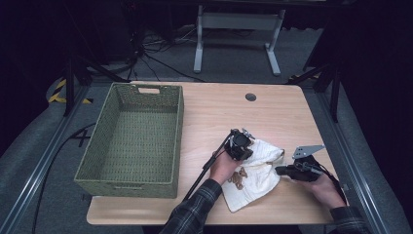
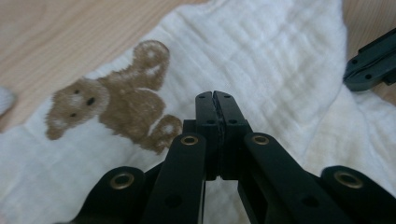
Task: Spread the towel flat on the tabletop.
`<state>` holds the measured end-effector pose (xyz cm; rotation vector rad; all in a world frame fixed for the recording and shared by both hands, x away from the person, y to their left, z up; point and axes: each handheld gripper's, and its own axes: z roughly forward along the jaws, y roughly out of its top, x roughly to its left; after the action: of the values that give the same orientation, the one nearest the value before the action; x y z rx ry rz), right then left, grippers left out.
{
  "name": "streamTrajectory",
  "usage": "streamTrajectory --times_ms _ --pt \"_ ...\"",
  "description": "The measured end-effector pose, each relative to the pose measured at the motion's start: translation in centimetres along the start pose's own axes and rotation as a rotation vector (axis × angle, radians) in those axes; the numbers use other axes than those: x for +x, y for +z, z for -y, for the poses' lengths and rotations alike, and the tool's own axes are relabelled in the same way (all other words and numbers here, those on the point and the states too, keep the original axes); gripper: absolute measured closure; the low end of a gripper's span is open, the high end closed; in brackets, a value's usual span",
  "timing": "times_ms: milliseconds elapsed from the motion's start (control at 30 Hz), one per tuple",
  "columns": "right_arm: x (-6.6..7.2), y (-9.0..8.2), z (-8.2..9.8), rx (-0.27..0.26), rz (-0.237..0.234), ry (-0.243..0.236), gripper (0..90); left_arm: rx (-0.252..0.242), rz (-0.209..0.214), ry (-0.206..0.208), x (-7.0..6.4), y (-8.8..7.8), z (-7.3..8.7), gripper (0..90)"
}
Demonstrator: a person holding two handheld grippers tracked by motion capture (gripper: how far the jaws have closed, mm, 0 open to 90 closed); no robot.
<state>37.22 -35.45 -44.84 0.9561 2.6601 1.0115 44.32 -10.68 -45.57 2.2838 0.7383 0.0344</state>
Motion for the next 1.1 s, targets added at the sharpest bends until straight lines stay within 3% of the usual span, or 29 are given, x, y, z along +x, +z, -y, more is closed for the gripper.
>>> streamTrajectory --times_ms 33,100,200,433,667,900,967,1100 --pt "0.1 0.1 0.0 0.007 0.005 -0.007 89.1 0.019 -0.006 0.004 0.1 0.0 0.0 89.7" --pt "0.2 0.1 0.1 0.010 0.010 -0.012 89.3 0.006 -0.007 -0.003 0.3 0.0 0.1 89.8" --pt "0.3 -0.1 0.2 0.017 0.017 -0.016 89.5 0.026 -0.051 -0.006 0.6 -0.4 0.1 89.8" --pt "1.0 -0.9 1.0 0.035 0.034 -0.029 89.6 0.027 -0.097 -0.057 2.3 -1.5 0.8 89.9" --pt "1.4 -1.8 2.3 0.028 0.011 -0.013 89.7 0.027 -0.168 -0.072 3.8 -2.6 1.5 89.9" --pt "2.1 -2.4 3.1 0.033 -0.014 -0.023 89.7 0.016 -0.220 -0.131 5.2 -3.6 2.3 89.9" --pt "2.3 -2.4 3.2 0.033 -0.021 -0.028 89.7 0.012 -0.218 -0.142 5.4 -3.7 2.4 89.8" --pt "2.5 -2.5 3.2 0.027 -0.020 -0.038 89.5 -0.009 -0.170 -0.156 4.9 -4.2 2.7 89.7"
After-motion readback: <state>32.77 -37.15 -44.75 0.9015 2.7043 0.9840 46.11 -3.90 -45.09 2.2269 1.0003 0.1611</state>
